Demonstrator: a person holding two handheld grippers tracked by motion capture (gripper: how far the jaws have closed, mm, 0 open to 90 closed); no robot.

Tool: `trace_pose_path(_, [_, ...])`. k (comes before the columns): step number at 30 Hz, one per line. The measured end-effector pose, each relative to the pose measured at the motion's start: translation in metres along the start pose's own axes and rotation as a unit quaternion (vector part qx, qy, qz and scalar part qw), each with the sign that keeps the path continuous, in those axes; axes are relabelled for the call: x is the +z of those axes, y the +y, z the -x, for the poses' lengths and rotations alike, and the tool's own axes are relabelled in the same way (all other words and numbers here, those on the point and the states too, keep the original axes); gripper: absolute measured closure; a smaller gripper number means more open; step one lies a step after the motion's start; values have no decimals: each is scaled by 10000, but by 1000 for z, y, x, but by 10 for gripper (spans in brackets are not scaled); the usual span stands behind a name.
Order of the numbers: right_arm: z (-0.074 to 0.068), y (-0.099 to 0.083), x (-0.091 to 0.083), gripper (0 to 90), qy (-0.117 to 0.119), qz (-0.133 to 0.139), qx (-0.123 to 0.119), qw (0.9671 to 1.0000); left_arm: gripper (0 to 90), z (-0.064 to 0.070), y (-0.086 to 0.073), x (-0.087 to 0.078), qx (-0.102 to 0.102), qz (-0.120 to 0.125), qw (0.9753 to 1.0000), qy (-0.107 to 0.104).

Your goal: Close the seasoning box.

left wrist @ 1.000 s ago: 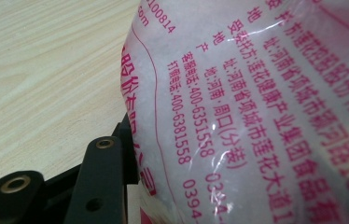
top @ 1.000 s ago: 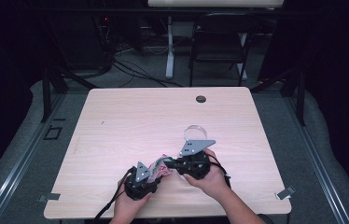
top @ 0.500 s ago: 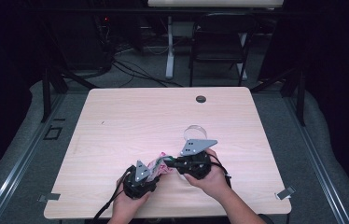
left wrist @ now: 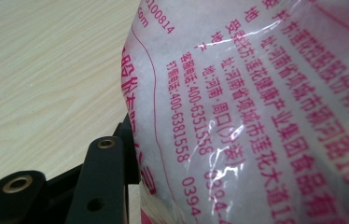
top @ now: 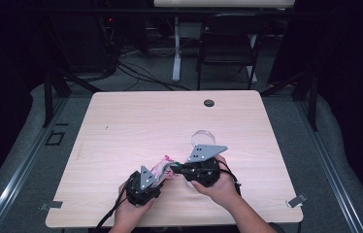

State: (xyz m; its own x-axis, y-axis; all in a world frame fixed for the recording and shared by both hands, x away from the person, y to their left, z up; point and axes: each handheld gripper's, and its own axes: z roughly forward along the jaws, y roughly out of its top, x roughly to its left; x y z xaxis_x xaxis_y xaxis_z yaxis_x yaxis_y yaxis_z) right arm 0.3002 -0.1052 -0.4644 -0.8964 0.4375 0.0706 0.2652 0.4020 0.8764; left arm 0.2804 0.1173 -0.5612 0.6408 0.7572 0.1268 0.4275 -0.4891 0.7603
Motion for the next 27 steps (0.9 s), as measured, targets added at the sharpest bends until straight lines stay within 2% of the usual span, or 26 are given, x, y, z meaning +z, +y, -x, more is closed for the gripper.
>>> trace_pose_path(5, [0,0,-1,888,-16,26,48,10000,558,-1,2,-1,51,-41,9999,78])
trace_pose_path(9, [1,-1,-3,863,-53,45,90,9999,562,-2,5,-2,62,-80,9999,59])
trace_pose_path(17, [3,-4,-10,738,-162,122,207,9996,569,-3,12,0,112,-39,9999,106])
trace_pose_path(19, [3,-5,-12,735,-184,139,229,9995,571,-4,14,0,160,-23,9998,102])
trace_pose_path(27, [6,-10,-23,613,-327,218,288,9988,574,-5,20,3,153,23,9998,107])
